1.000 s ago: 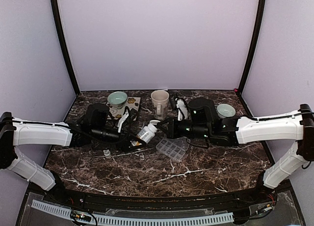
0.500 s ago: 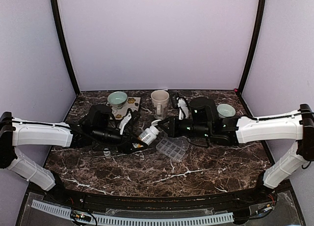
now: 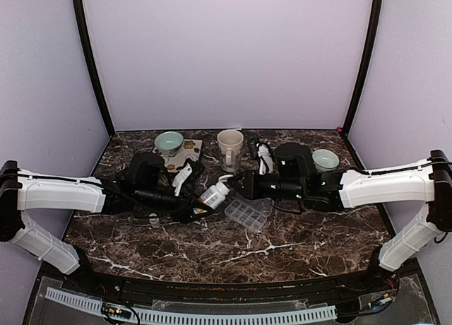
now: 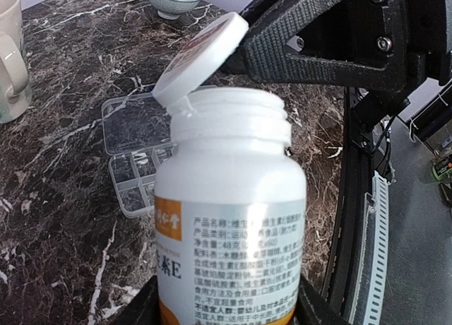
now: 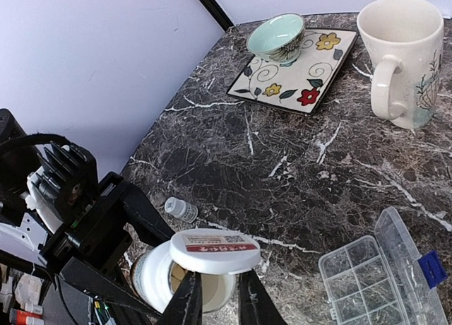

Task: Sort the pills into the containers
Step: Open the lid of the pill bottle, then pick up the lid of the pill bottle from the pill bottle.

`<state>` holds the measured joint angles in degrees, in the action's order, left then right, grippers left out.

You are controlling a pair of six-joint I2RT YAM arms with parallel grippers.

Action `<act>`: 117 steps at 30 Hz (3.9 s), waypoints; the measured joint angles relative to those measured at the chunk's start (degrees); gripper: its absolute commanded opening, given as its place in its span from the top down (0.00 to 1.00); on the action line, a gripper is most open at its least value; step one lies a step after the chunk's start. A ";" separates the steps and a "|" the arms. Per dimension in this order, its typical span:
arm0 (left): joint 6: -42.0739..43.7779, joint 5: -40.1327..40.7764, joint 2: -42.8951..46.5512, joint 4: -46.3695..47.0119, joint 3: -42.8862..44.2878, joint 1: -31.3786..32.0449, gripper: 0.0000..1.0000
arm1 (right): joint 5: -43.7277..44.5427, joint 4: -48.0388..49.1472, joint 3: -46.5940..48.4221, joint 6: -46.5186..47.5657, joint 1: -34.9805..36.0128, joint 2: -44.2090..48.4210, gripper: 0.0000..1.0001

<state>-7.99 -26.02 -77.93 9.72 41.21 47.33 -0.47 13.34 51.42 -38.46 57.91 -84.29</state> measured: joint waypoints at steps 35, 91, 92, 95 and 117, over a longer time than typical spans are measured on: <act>4.44 12.92 -0.92 -0.44 0.02 5.31 1.00 | -7.52 6.45 -1.95 -8.92 -2.54 0.02 0.67; 12.85 38.25 -3.41 1.51 0.00 13.99 1.00 | -10.51 6.36 -2.58 -12.92 -5.16 -2.51 0.67; 12.96 38.69 -3.43 1.60 0.00 14.14 1.00 | -10.56 6.36 -2.58 -12.98 -5.16 -2.51 0.67; 13.40 39.54 -3.56 1.99 0.00 14.58 1.00 | -10.82 6.38 -2.58 -13.18 -5.18 -2.58 0.65; 15.39 44.50 -4.83 2.67 0.00 16.68 1.00 | -11.87 6.40 -2.58 -14.86 -5.60 -3.30 0.78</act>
<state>7.40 18.48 -82.76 12.38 41.21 64.01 -12.34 19.75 48.84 -53.32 52.31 -87.59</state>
